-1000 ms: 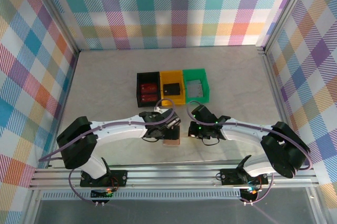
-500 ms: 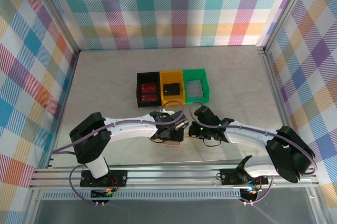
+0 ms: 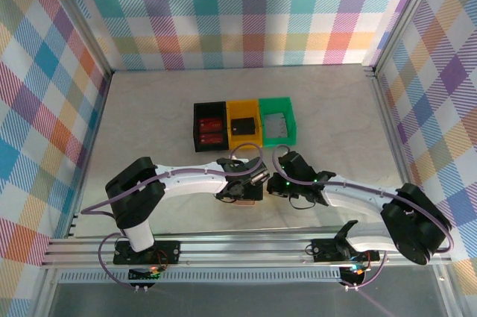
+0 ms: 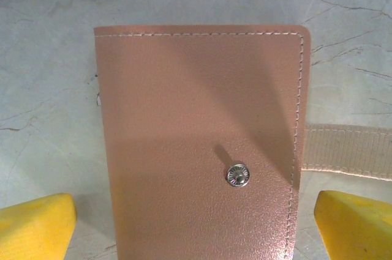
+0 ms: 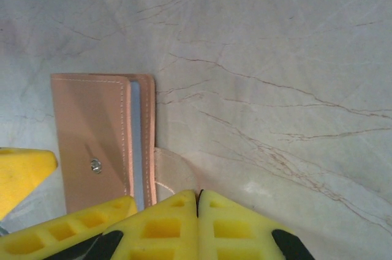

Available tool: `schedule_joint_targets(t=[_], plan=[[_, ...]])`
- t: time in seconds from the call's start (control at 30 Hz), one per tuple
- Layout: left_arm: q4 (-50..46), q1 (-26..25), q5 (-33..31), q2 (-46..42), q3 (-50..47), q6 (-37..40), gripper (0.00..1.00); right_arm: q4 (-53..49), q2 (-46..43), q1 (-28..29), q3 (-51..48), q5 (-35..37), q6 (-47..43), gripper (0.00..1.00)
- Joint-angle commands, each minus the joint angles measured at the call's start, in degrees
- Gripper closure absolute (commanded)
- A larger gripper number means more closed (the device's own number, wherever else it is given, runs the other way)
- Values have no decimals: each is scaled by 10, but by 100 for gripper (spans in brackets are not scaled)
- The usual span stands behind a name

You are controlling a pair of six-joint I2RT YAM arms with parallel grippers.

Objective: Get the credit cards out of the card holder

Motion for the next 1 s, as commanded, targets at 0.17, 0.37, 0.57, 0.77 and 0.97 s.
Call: schedule_joint_targets(t=[0.17, 0.37, 0.57, 0.77, 0.97], plan=[[-7, -6, -1, 17, 15, -16, 1, 19, -27, -6, -15, -10, -6, 100], [-24, -5, -13, 27, 22, -11, 6, 17, -32, -9, -17, -11, -5, 100], [-31, -5, -21, 24, 26, -9, 13, 14, -36, -10, -17, -14, -6, 100], [-42, -6, -35, 10, 29, -4, 18, 5, -43, -12, -16, -11, -7, 100], [-32, -5, -42, -20, 14, 1, 30, -6, -56, -17, -17, -7, -6, 100]])
